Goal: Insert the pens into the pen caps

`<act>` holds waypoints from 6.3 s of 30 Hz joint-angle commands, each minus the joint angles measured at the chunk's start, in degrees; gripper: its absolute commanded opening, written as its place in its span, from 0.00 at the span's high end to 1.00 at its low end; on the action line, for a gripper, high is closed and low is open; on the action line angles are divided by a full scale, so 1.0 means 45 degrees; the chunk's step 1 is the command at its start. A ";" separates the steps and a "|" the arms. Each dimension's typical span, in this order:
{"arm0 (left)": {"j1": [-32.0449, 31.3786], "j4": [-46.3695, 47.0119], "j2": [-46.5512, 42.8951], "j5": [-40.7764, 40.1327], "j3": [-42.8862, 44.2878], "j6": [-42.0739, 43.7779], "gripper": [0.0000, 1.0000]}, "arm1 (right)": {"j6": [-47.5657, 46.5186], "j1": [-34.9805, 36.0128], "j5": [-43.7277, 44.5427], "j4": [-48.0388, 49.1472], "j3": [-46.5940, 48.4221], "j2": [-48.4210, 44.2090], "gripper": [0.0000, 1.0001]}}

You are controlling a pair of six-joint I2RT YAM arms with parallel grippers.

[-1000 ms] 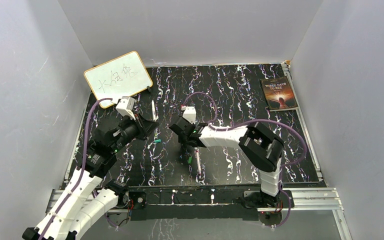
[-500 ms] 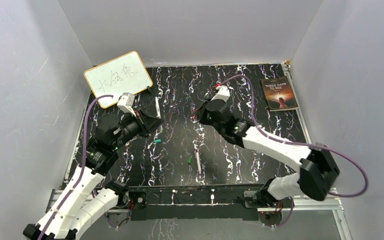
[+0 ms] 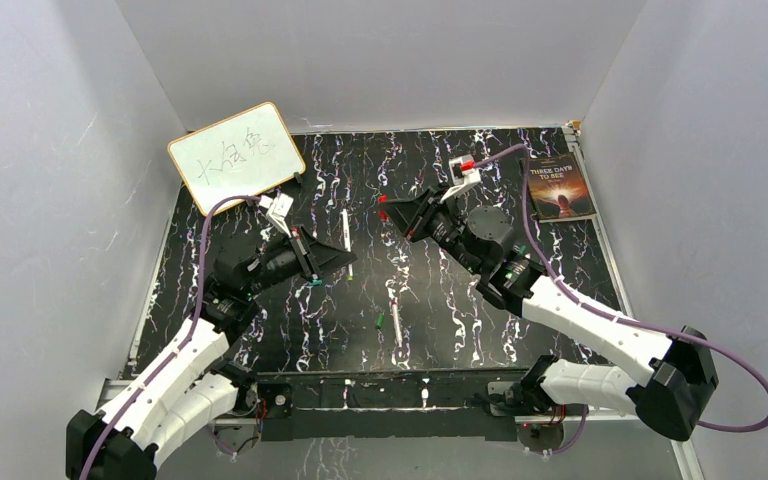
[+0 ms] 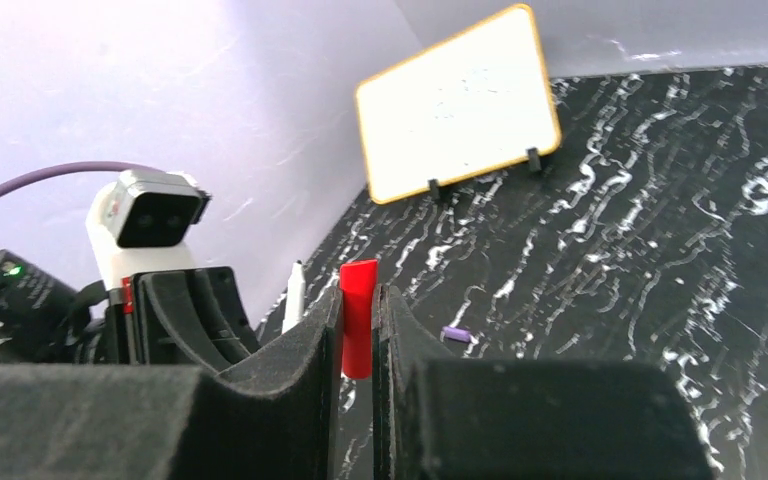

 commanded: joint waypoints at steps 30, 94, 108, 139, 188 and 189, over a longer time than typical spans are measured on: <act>-0.0022 0.2669 -0.0123 0.1616 -0.0326 -0.1112 1.00 | 0.0228 -0.0120 -0.3228 0.4146 0.2379 0.2568 1.00; -0.0010 0.1814 -0.0771 0.1231 0.0023 -0.0304 1.00 | 0.0695 -0.0120 -0.3725 0.4531 0.2206 0.2704 1.00; -0.0019 0.1521 -0.0903 0.1148 0.0185 -0.0218 1.00 | 0.1036 -0.0107 -0.3998 0.4804 0.1898 0.2799 1.00; -0.0019 0.1170 -0.1488 -0.0113 0.0040 0.0578 1.00 | 0.2002 0.0056 -0.4333 0.5224 0.0956 0.2835 1.00; -0.0019 0.0064 0.1387 -0.1786 0.4244 0.6533 1.00 | -0.0583 0.0474 -0.5580 0.0972 -0.1186 0.1963 1.00; -0.0019 0.0041 0.1444 -0.1804 0.4323 0.6563 1.00 | -0.0607 0.0516 -0.5599 0.0949 -0.1217 0.1986 1.00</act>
